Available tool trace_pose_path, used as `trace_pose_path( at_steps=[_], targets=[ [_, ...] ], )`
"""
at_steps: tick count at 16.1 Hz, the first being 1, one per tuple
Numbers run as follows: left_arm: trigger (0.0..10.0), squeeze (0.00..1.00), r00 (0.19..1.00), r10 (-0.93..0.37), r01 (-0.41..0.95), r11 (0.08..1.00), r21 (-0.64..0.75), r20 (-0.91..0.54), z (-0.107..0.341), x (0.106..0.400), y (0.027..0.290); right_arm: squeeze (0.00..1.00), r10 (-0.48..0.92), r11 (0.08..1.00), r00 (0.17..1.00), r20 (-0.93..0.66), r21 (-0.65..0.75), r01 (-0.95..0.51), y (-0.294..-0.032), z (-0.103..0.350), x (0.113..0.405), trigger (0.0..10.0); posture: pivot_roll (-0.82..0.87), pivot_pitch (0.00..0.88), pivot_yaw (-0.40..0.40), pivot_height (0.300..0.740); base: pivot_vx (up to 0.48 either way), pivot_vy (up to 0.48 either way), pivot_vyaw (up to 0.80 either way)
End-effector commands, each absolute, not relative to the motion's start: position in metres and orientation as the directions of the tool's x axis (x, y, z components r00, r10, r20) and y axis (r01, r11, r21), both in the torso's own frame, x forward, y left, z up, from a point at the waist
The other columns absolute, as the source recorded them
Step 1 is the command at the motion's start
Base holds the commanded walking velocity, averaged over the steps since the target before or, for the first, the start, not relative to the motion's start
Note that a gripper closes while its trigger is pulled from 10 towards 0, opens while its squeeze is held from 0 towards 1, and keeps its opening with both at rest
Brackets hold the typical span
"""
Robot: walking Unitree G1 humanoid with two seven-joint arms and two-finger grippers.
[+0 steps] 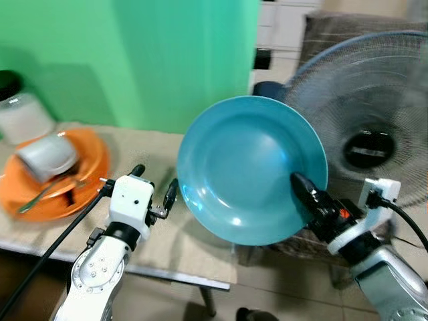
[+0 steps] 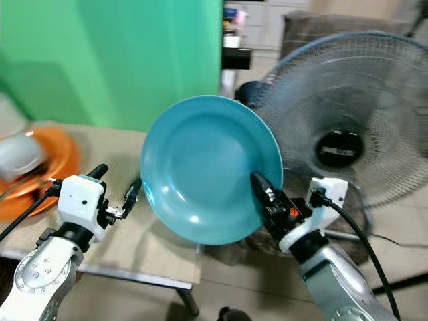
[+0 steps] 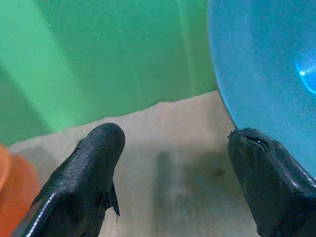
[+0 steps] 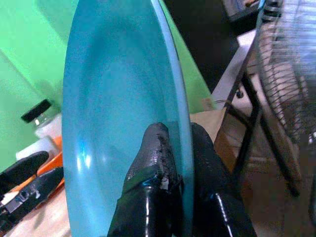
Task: Setting the table
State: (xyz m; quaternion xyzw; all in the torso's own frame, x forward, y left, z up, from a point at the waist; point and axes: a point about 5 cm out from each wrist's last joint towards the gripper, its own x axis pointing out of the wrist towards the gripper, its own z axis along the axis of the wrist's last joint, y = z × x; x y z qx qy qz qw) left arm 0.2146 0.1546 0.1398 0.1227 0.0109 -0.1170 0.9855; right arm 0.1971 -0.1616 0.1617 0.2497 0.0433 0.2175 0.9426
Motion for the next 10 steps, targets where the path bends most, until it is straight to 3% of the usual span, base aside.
trace_pose_path(
  at_steps=[1,10],
  targets=[
    [10.0,0.00,0.974,-0.221,0.224,0.940,0.259,-0.039,0.1417,0.2176,0.1569,0.00,0.443,0.770,0.895,0.061,0.485,-0.414,-0.1594,0.1666,0.1998,10.0,-0.02,0.000,0.060,0.740,0.000,0.000,-0.78],
    [10.0,0.00,0.978,-0.208,0.208,0.946,0.250,-0.025,0.1439,0.2161,0.1598,0.00,0.447,0.764,0.893,0.054,0.495,-0.413,-0.1576,0.1648,0.1966,10.0,-0.01,0.000,0.053,0.740,0.000,0.000,-0.78]
  ],
)
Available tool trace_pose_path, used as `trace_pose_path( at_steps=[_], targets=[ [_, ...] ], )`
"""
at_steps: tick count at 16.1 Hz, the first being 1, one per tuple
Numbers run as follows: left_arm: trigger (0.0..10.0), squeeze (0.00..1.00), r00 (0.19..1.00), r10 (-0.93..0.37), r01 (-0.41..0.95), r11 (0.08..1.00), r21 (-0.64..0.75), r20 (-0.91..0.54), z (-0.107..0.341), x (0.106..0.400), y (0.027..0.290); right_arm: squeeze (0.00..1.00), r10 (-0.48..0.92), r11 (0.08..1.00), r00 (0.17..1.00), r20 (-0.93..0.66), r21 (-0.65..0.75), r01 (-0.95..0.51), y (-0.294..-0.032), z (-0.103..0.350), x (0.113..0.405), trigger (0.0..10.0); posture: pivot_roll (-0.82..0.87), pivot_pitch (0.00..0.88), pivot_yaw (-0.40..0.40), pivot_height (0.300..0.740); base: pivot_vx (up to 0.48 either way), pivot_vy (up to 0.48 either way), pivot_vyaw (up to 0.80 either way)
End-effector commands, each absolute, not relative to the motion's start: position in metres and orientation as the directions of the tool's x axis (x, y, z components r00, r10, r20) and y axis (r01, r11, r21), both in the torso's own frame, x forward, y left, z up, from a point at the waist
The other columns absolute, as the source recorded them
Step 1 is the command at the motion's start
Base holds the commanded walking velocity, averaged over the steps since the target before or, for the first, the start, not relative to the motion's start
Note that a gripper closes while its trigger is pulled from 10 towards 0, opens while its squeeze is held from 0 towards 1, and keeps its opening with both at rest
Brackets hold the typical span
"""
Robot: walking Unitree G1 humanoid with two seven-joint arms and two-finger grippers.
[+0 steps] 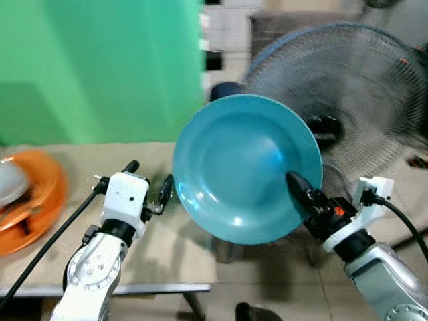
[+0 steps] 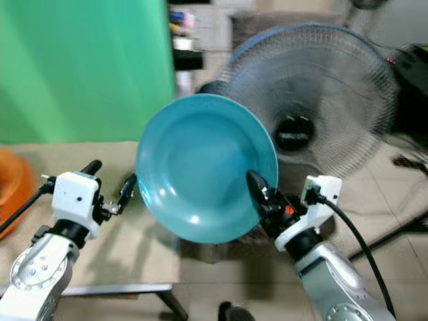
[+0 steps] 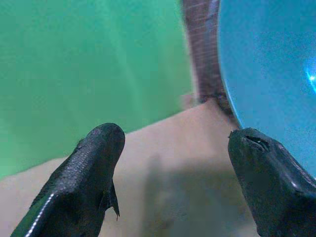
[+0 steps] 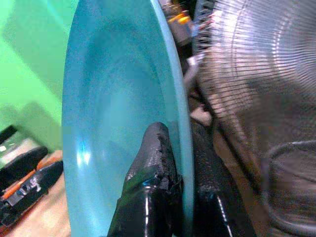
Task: Setting the table
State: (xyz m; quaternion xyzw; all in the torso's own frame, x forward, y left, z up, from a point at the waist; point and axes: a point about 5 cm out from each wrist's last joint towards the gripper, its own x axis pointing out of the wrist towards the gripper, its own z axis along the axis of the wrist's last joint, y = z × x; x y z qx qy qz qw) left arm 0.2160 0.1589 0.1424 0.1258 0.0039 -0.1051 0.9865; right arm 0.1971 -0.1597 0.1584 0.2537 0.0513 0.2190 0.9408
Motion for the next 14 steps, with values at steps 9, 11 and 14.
trace_pose_path(
  at_steps=[9,11,14],
  targets=[
    [10.0,0.00,0.981,-0.193,0.189,0.949,0.254,-0.007,0.1460,0.2189,0.1607,0.00,0.449,0.769,0.892,0.051,0.487,-0.415,-0.1593,0.1661,0.1943,10.0,-0.03,0.000,0.057,0.740,0.000,0.000,-0.78],
    [10.0,0.00,0.981,-0.193,0.187,0.949,0.252,-0.002,0.1473,0.2184,0.1609,0.00,0.450,0.768,0.891,0.049,0.488,-0.415,-0.1593,0.1661,0.1927,10.0,-0.02,0.000,0.054,0.740,0.000,0.000,-0.78],
    [10.0,0.00,0.983,-0.185,0.179,0.951,0.252,0.000,0.1464,0.2171,0.1613,0.00,0.458,0.764,0.888,0.045,0.491,-0.419,-0.1596,0.1648,0.1919,10.0,-0.02,0.000,0.045,0.740,0.000,0.000,-0.78]
  ],
)
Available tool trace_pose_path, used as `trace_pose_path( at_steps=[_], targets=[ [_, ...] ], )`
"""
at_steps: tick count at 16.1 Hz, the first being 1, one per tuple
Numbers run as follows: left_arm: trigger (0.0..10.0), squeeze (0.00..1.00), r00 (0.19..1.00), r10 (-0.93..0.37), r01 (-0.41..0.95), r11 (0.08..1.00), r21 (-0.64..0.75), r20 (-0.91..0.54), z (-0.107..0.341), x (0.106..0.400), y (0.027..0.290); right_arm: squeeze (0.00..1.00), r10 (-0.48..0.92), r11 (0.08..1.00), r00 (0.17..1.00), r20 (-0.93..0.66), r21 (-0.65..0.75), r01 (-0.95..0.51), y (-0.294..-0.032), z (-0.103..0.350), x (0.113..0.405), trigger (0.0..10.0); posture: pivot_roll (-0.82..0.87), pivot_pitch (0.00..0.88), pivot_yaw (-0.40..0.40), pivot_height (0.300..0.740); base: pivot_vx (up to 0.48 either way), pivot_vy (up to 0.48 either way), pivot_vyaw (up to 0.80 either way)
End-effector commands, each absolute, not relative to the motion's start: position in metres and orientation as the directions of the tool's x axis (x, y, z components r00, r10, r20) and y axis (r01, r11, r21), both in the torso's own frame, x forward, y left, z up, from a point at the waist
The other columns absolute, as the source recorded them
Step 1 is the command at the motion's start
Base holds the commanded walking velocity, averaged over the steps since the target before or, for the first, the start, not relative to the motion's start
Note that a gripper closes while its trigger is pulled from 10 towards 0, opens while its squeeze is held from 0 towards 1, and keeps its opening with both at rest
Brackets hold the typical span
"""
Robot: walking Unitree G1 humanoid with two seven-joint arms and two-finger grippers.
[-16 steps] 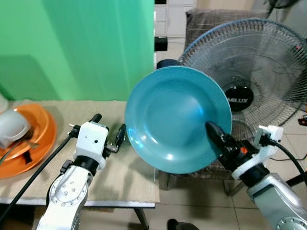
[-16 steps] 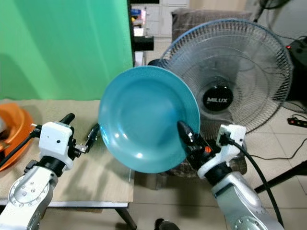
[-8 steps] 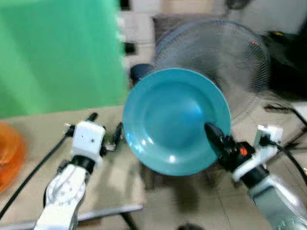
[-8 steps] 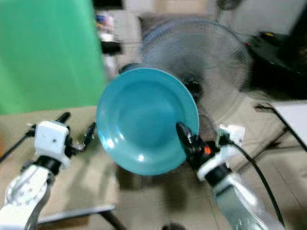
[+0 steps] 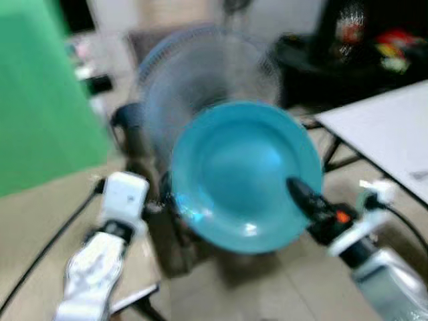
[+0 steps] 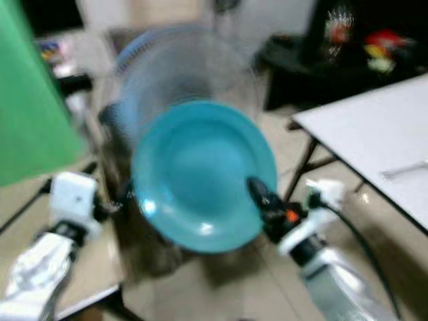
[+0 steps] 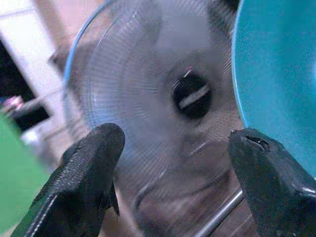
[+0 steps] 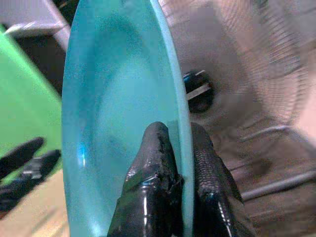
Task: Setting the table
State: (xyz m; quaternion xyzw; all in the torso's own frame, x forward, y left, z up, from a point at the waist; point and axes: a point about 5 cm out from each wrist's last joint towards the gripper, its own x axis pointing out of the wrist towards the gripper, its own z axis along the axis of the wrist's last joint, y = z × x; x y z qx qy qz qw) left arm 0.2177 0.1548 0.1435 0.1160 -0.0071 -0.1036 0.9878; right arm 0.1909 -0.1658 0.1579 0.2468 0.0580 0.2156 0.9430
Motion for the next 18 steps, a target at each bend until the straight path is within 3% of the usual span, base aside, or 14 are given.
trace_pose_path(
  at_steps=[1,4,8,12,16,18],
  targets=[
    [10.0,0.00,0.983,-0.182,0.175,0.951,0.253,0.002,0.146,0.219,0.162,0.00,0.439,0.770,0.897,0.047,0.494,-0.403,-0.162,0.164,0.195,10.0,-0.02,0.000,0.048,0.740,0.000,0.000,-0.78],
    [10.0,0.00,0.982,-0.189,0.183,0.950,0.252,0.000,0.146,0.220,0.161,0.00,0.392,0.795,0.919,0.032,0.491,-0.357,-0.168,0.162,0.197,10.0,-0.02,0.000,0.050,0.740,0.000,0.000,-0.78],
    [10.0,0.00,0.995,-0.096,0.092,0.972,0.217,0.008,0.146,0.226,0.170,0.00,0.259,0.865,0.965,-0.029,0.452,-0.219,-0.180,0.153,0.210,10.0,-0.01,0.000,0.048,0.740,0.000,0.000,-0.78],
    [10.0,0.00,0.998,-0.057,0.057,0.977,0.204,-0.004,0.144,0.233,0.178,0.00,0.053,0.914,0.993,-0.102,0.405,-0.007,-0.198,0.148,0.226,10.0,-0.01,0.000,0.049,0.740,0.000,0.000,-0.76],
    [10.0,0.00,0.997,-0.074,0.076,0.976,0.205,-0.021,0.141,0.235,0.175,0.00,0.138,0.933,0.980,-0.145,0.350,-0.080,-0.180,0.147,0.230,10.0,-0.01,0.000,0.042,0.740,0.000,0.000,-0.74],
    [10.0,0.00,0.995,-0.097,0.098,0.974,0.204,-0.018,0.143,0.238,0.172,0.00,0.161,0.942,0.978,-0.135,0.316,-0.111,-0.175,0.150,0.231,10.0,-0.01,0.000,0.030,0.740,0.000,0.000,0.00]
  ],
)
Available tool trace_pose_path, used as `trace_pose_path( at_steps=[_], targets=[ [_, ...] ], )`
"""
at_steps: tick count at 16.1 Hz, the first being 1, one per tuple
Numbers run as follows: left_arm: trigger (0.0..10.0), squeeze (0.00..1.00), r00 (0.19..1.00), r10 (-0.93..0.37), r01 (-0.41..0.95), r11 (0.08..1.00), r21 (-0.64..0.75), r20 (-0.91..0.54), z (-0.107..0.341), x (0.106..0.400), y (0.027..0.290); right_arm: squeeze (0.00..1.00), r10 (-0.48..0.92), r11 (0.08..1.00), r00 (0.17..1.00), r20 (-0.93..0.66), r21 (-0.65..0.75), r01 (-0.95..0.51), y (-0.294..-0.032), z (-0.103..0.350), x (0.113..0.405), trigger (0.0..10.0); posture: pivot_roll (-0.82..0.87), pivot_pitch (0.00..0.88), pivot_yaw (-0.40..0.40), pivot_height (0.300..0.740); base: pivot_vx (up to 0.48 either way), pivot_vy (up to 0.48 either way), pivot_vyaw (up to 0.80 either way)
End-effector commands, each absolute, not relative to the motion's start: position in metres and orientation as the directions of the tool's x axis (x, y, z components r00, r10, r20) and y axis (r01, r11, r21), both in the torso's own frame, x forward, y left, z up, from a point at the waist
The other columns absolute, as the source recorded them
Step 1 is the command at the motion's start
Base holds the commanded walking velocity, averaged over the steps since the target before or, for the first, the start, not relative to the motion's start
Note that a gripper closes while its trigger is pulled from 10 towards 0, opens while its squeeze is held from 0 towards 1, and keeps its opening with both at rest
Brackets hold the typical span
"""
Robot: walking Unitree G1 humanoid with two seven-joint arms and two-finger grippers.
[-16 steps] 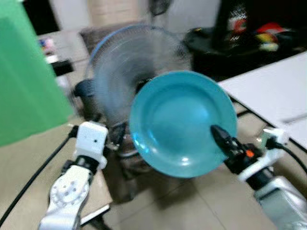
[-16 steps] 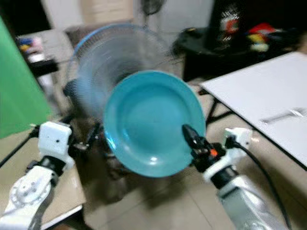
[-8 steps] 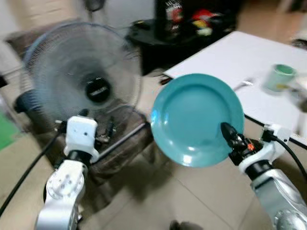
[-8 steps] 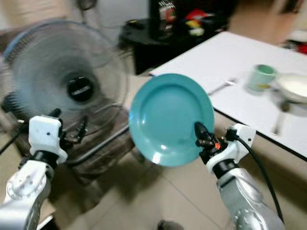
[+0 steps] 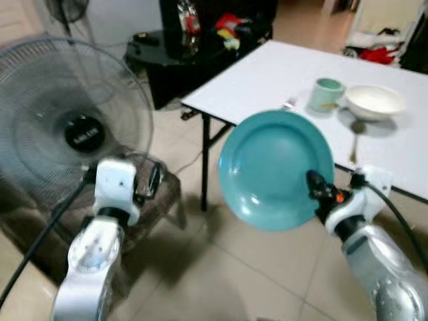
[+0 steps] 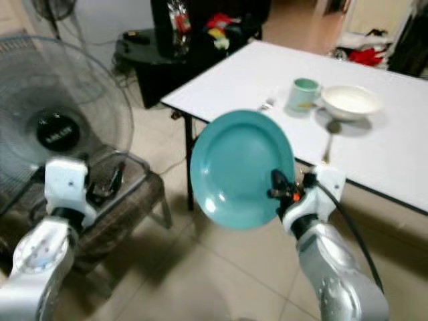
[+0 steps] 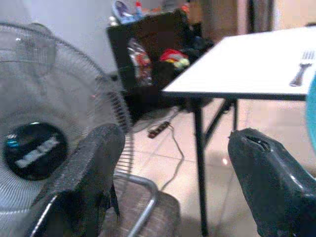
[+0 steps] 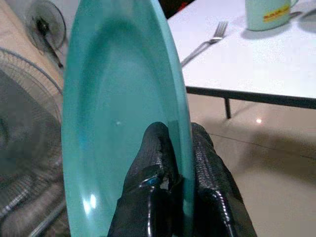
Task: Setting the table
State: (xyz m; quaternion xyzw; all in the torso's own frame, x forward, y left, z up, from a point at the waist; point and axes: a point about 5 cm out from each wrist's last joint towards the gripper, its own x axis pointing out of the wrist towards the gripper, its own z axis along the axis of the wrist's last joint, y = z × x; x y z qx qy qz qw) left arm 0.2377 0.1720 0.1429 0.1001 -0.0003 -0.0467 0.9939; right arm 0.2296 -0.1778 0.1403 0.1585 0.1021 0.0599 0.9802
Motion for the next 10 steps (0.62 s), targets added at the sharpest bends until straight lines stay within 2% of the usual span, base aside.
trace_pose_path(
  at_steps=[1,3,9,10],
  targets=[
    [10.0,0.00,0.995,-0.100,0.101,0.974,0.205,-0.015,0.1431,0.2386,0.1721,0.00,0.155,0.949,0.978,-0.142,0.297,-0.107,-0.1754,0.1495,0.2317,10.0,-0.01,0.000,0.029,0.740,0.000,0.000,0.00],
    [10.0,0.00,0.993,-0.115,0.115,0.971,0.211,-0.015,0.1437,0.2396,0.1713,0.00,0.168,0.961,0.969,-0.180,0.250,-0.120,-0.1723,0.1439,0.2326,10.0,-0.01,0.000,0.031,0.740,0.259,0.000,0.00],
    [10.0,0.00,0.989,-0.149,0.151,0.963,0.221,-0.027,0.1429,0.2410,0.1691,0.00,0.180,0.965,0.955,-0.235,0.231,-0.125,-0.1692,0.1405,0.2343,10.0,-0.02,0.000,0.035,0.740,0.303,0.000,0.00],
    [10.0,0.00,0.988,-0.152,0.153,0.964,0.219,-0.025,0.1425,0.2406,0.1682,0.00,0.185,0.964,0.956,-0.227,0.230,-0.132,-0.1700,0.1415,0.2358,10.0,-0.02,0.000,0.029,0.740,0.304,0.000,-0.78]
  ],
)
